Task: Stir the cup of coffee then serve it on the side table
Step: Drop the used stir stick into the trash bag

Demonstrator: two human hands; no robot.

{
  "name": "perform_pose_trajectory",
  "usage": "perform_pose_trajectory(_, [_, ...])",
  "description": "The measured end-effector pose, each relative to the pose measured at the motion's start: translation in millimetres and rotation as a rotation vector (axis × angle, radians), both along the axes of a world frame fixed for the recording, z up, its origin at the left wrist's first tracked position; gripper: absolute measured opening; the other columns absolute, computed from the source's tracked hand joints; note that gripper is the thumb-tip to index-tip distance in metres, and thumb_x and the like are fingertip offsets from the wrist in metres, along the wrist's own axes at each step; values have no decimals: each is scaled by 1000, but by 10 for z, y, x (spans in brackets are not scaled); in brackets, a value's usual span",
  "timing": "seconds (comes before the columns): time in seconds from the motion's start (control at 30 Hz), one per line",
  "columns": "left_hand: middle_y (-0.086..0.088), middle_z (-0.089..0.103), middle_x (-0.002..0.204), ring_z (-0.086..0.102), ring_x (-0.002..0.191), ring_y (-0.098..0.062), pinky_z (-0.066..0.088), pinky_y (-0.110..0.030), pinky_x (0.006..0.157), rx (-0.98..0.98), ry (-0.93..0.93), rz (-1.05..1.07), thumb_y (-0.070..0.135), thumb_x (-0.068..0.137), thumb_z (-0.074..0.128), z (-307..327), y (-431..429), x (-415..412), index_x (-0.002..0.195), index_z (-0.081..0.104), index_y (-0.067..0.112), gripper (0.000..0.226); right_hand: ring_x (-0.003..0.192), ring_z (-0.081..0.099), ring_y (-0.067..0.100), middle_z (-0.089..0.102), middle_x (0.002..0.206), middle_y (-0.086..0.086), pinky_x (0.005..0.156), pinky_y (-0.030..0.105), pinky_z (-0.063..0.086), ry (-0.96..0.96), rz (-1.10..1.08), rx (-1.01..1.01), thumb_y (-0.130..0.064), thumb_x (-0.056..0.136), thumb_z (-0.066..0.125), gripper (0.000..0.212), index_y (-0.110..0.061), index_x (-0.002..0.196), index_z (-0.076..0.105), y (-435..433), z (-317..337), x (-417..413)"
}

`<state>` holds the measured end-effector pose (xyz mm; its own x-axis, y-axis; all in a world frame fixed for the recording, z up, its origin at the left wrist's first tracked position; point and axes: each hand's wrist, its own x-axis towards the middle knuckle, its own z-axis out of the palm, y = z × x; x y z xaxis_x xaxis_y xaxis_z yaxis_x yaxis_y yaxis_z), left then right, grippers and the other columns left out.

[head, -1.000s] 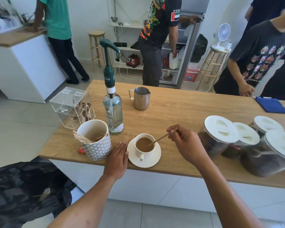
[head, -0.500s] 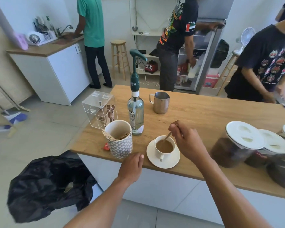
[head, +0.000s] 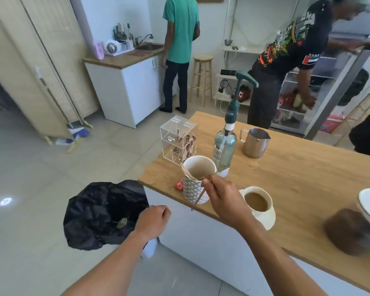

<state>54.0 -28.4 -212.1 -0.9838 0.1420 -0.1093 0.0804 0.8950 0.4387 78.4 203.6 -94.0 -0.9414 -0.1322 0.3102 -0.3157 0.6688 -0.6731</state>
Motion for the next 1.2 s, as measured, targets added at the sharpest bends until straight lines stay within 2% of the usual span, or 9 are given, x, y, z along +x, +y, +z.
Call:
perform_pose_trajectory(0.1, [2,46,51,46,51,-15,34,-34,52,18,-17,79,29,101,40,41,-344,33,57,38,21,45,65,49,6,55,69,-19,59,29,38,-55,74,32,-36,101,42,32,-28,70,39,-341,-95,-93])
perform_pose_trajectory(0.23, [4,43,50,41,46,-12,31,-32,51,29,-22,166,33,104,39,38,-802,38,58,38,21,48,73,50,11,55,78,-11,69,38,45,-31,176,49,-32,101,44,23,-22,81,49,-807,-186,-248])
perform_pose_trajectory(0.37, [5,39,50,36,45,-11,25,-28,46,14,-15,212,32,105,37,48,-1188,12,58,35,23,48,77,57,14,64,85,-4,71,37,49,-86,219,48,-38,101,42,29,-17,94,62,-1239,-310,-434])
perform_pose_trajectory(0.47, [5,45,52,44,50,-12,27,-29,48,-13,1,257,32,104,37,65,-1483,-57,59,38,23,47,77,54,10,61,85,-9,68,26,42,-125,253,43,-35,101,44,30,-14,98,64,-1574,-321,-579])
perform_pose_trajectory(0.67, [5,51,57,48,56,-14,29,-32,52,-6,10,310,33,104,37,81,-2053,-276,60,42,23,45,91,57,6,67,101,-8,76,5,38,-192,286,63,-33,101,46,27,-18,110,67,-2161,-412,-934])
perform_pose_trajectory(0.8, [7,47,56,45,54,-12,28,-28,50,1,-5,331,33,104,37,65,-2383,-442,60,38,25,45,94,59,7,66,105,-7,83,17,45,-209,304,66,-29,101,47,23,-21,110,67,-2513,-544,-1145])
perform_pose_trajectory(1.03, [6,45,56,44,51,-10,25,-19,47,17,-27,352,35,105,35,-91,-2867,-683,64,40,24,42,97,58,4,64,108,-7,88,19,46,-275,308,105,-28,100,48,24,-19,114,67,-3039,-773,-1477])
perform_pose_trajectory(1.2, [6,46,63,45,54,-12,28,-16,48,33,-39,341,36,106,35,-205,-3146,-839,76,41,23,34,94,55,2,63,110,-7,84,14,40,-349,303,147,-28,101,47,25,-20,116,66,-3319,-978,-1690])
